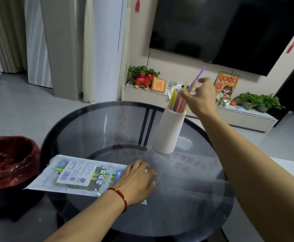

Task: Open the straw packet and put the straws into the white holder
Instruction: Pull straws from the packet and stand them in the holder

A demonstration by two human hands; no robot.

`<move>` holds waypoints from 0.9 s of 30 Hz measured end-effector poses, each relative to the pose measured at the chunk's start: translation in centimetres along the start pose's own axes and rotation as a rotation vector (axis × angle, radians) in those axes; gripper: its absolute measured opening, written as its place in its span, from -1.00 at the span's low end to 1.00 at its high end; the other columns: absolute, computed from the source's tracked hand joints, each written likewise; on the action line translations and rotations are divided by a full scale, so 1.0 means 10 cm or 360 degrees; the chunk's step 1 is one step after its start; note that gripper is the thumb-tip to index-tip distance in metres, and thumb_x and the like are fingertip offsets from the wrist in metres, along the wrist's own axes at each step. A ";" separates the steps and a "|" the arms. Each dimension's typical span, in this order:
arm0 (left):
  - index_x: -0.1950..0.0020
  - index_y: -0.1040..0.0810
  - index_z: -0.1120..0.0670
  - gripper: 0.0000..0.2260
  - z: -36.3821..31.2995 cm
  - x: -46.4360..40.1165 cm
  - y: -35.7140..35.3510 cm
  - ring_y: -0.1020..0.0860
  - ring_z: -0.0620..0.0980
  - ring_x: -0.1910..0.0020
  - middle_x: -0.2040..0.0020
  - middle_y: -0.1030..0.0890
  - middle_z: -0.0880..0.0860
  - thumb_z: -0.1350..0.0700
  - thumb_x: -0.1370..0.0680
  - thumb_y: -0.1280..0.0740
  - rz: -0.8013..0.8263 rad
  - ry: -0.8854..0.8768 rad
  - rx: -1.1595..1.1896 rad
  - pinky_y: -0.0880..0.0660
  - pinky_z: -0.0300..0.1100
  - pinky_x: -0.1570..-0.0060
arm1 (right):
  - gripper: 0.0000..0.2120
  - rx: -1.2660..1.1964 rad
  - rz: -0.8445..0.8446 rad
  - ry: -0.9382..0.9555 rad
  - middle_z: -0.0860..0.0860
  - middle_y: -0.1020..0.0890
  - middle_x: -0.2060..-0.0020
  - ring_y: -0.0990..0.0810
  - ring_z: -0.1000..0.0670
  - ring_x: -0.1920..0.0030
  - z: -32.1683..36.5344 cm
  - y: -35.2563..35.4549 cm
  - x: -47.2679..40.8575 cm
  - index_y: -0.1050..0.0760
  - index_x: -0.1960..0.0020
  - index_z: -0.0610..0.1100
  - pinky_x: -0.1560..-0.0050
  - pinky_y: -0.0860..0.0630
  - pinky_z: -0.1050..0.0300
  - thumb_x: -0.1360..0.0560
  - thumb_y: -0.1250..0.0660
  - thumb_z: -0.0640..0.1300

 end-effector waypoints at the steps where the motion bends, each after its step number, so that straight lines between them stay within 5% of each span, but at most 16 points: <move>1: -0.43 -0.38 -0.03 -0.63 0.00 0.00 0.00 -0.19 0.05 -0.46 -0.46 -0.30 0.04 -0.10 -0.66 -0.11 0.0003 0.0006 0.0003 -0.18 0.00 -0.46 | -0.18 -0.0023 -0.0065 0.0078 -0.17 -0.45 -0.40 -0.49 -0.06 -0.27 0.07 0.05 0.00 -0.22 -0.56 -0.17 -0.22 -0.42 0.17 -0.46 -0.58 -0.04; 3: -0.44 -0.38 -0.03 -0.62 0.01 0.00 0.01 -0.19 0.05 -0.46 -0.45 -0.30 0.04 -0.11 -0.66 -0.12 0.0011 0.0024 0.0027 -0.20 0.01 -0.46 | 0.01 -0.0014 -0.0078 0.0290 -0.19 -0.25 -0.57 -0.32 -0.11 -0.51 0.23 0.07 0.01 0.02 -0.66 -0.16 -0.40 -0.21 0.22 -0.46 -0.57 -0.14; 6: -0.43 -0.39 -0.03 -0.63 0.00 -0.02 0.02 -0.20 0.05 -0.45 -0.44 -0.32 0.04 -0.10 -0.65 -0.12 0.0001 0.0018 0.0024 -0.20 0.01 -0.45 | -0.16 0.0205 0.0268 0.0458 -0.16 -0.07 -0.68 -0.14 -0.17 -0.64 0.30 -0.20 0.09 0.01 -0.68 -0.18 -0.61 -0.13 0.00 -0.59 -0.43 -0.15; 8: -0.43 -0.39 -0.03 -0.63 0.00 -0.02 0.02 -0.20 0.05 -0.44 -0.43 -0.33 0.04 -0.10 -0.65 -0.13 -0.0003 0.0016 0.0018 -0.21 0.01 -0.45 | -0.38 0.0347 0.0386 0.0475 -0.16 -0.21 -0.64 -0.29 -0.21 -0.58 0.25 -0.32 0.18 -0.18 -0.62 -0.23 -0.56 -0.28 -0.10 -0.65 -0.32 -0.10; 11: -0.43 -0.39 -0.03 -0.63 0.01 -0.01 0.02 -0.20 0.05 -0.44 -0.42 -0.34 0.04 -0.10 -0.65 -0.14 -0.0002 0.0021 0.0034 -0.21 0.01 -0.45 | -0.51 0.0265 0.0228 0.0474 -0.20 -0.43 -0.48 -0.48 -0.20 -0.40 0.25 -0.26 0.21 -0.32 -0.54 -0.24 -0.30 -0.41 0.03 -0.67 -0.29 -0.10; 14: -0.42 -0.39 -0.04 -0.63 0.03 -0.01 0.02 -0.21 0.04 -0.44 -0.42 -0.33 0.03 -0.10 -0.65 -0.14 -0.0004 0.0020 0.0055 -0.21 -0.01 -0.44 | -0.35 0.0180 0.0123 0.0527 -0.18 -0.25 -0.62 -0.35 -0.19 -0.54 0.33 -0.15 0.11 -0.17 -0.63 -0.18 -0.48 -0.36 -0.07 -0.62 -0.36 -0.14; 17: -0.42 -0.39 -0.04 -0.64 0.03 -0.01 0.02 -0.21 0.03 -0.44 -0.42 -0.33 0.02 -0.10 -0.65 -0.13 0.0006 0.0019 0.0057 -0.22 -0.02 -0.44 | -0.18 0.0256 0.0290 0.0540 -0.09 0.05 -0.70 -0.08 -0.16 -0.67 0.32 -0.27 -0.01 0.05 -0.70 -0.14 -0.59 -0.13 -0.08 -0.61 -0.36 -0.12; 23: -0.43 -0.39 -0.02 -0.63 0.02 0.00 0.07 -0.22 0.04 -0.43 -0.39 -0.35 0.03 -0.08 -0.65 -0.14 -0.0014 0.0004 0.0046 -0.22 0.00 -0.44 | -0.49 0.0438 0.0422 0.0543 -0.18 -0.48 -0.46 -0.43 -0.20 -0.44 0.15 -0.53 0.11 -0.39 -0.51 -0.20 -0.43 -0.36 -0.07 -0.60 -0.31 -0.08; 27: -0.40 -0.41 -0.01 -0.63 0.00 0.01 0.19 -0.25 0.04 -0.40 -0.35 -0.38 0.02 -0.08 -0.63 -0.16 -0.0141 -0.0020 0.0006 -0.23 -0.02 -0.41 | -0.48 0.0410 0.0268 0.0621 -0.18 -0.44 -0.47 -0.38 -0.20 -0.47 0.20 -0.45 0.14 -0.36 -0.52 -0.19 -0.45 -0.34 -0.10 -0.60 -0.32 -0.07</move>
Point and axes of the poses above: each hand's wrist, its own x-axis away from the middle knuckle, its own y-axis out of the back of the hand, z = x × y, the point moved 10 cm from there along -x, towards the middle knuckle
